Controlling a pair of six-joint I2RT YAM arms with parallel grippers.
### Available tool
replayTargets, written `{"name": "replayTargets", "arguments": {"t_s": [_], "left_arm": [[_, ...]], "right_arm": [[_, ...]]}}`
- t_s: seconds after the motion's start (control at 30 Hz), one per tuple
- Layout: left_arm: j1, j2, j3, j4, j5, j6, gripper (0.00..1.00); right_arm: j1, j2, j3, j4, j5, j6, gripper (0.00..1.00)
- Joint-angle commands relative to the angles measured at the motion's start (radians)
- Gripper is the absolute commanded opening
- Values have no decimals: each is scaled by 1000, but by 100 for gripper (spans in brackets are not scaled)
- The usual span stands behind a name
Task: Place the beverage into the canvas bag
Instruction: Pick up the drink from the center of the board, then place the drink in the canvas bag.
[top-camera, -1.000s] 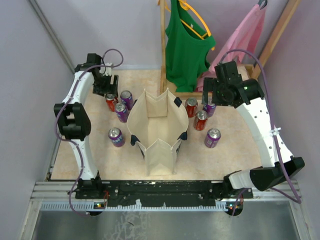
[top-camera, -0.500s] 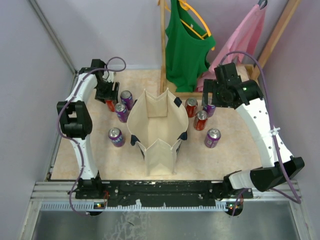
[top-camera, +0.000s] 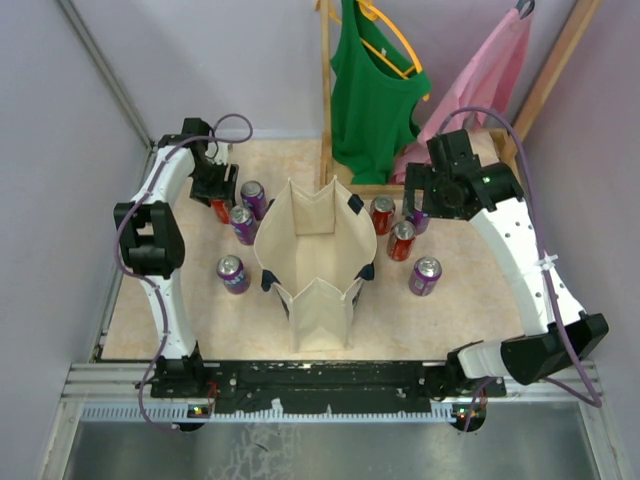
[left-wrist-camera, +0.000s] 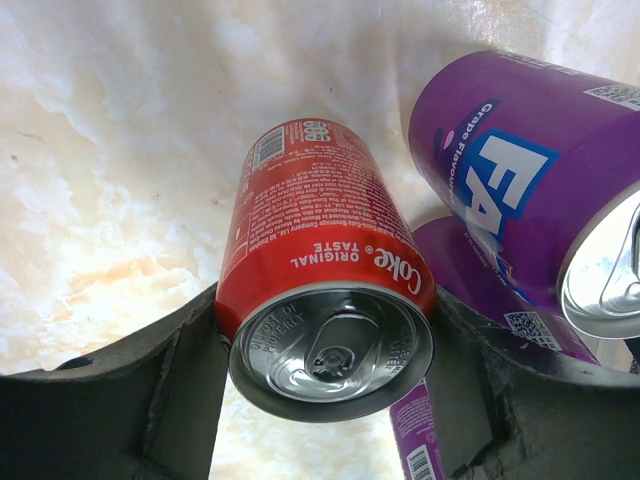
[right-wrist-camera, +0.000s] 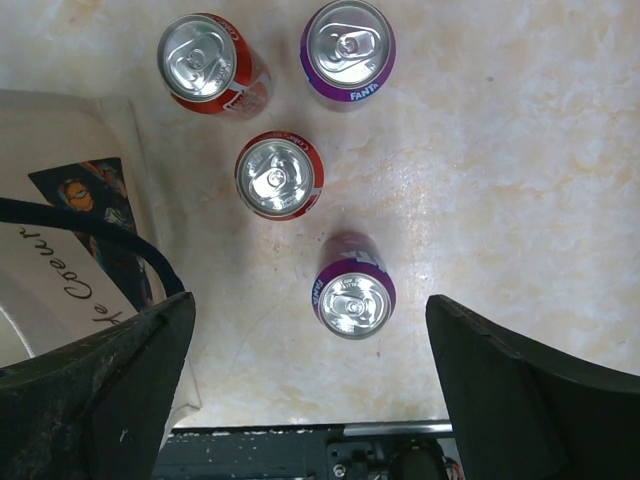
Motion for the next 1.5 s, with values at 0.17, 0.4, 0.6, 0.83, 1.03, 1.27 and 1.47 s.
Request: {"name": "replayTargets", "arguments": {"t_s": [0.17, 0.4, 0.6, 0.83, 1.03, 1.27, 1.47], "left_arm": [[-6, -3, 69, -58, 14, 19, 0], [-6, -103, 155, -25, -4, 54, 0], [-10, -186, 160, 2, 27, 72, 0], [-44, -290, 356, 43, 194, 86, 0], [-134, -462, 309, 146, 481, 126, 0], [-299, -554, 256, 116, 630, 69, 0], [-424, -621, 52, 79, 568, 116, 0]], "right_arm": [[-9, -43, -6, 32, -12, -2, 99], [-9, -41, -15, 41, -12, -13, 99], [-9, -34, -22, 56, -25, -14, 99], [-9, -28, -25, 59, -22, -24, 99], [-9, 1, -12, 74, -34, -34, 99], [-9, 33, 10, 78, -46, -40, 99], [-9, 37, 12, 79, -45, -41, 99]]}}
